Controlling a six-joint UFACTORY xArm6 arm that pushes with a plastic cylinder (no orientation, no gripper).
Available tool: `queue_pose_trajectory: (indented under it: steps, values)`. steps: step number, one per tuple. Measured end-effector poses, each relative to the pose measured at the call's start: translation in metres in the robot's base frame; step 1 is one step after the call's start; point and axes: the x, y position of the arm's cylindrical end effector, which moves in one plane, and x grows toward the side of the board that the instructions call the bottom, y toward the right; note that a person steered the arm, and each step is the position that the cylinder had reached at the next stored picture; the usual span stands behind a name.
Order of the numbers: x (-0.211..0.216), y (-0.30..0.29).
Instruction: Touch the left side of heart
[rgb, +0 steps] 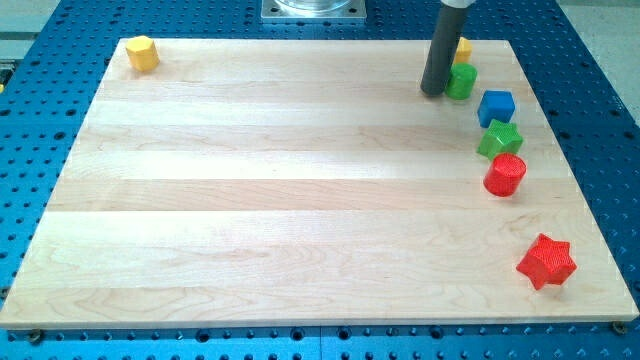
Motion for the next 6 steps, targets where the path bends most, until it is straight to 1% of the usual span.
queue_pose_trajectory:
  steps: [1,4,5,6]
  values:
    - [0.000,0.014]
    - [0.000,0.031]
    - [-0.015,-0.008]
    - [-0.057,-0.024]
